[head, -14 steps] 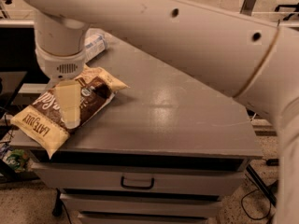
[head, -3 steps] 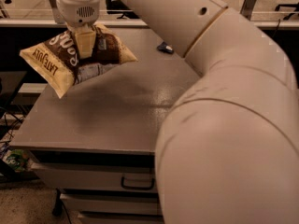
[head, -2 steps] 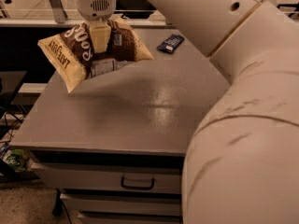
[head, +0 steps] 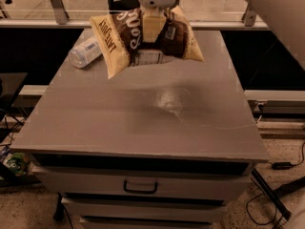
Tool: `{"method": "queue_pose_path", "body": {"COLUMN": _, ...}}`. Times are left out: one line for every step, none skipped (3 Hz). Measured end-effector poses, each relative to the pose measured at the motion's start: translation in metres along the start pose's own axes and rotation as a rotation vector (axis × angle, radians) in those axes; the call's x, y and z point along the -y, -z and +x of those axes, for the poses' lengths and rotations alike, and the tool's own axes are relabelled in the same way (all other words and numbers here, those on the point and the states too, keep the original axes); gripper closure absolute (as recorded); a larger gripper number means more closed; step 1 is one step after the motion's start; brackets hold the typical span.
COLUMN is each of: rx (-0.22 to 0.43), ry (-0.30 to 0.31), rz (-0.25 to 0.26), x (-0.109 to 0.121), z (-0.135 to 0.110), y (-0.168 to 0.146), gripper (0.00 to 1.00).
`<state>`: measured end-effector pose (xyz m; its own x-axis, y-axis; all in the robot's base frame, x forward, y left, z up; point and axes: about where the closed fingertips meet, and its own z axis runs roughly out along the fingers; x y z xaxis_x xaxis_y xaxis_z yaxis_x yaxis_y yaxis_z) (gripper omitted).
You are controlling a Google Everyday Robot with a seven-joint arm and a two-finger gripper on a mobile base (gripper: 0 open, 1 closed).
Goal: Move brown chip bag near rxbar blueberry
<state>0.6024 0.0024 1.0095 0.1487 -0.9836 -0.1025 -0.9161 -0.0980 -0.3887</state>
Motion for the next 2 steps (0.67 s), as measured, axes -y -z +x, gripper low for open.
{"method": "queue_pose_path", "body": {"rx": -0.024, "ry": -0.106, "rz": 0.013, "x": 0.015, "z": 0.076, "y": 0.004, "gripper": 1.0}}
{"method": "queue_pose_path", "body": {"rx": -0.031, "ry": -0.156, "rz": 0.021, "x": 0.029, "z": 0.115, "y": 0.0, "gripper": 1.0}}
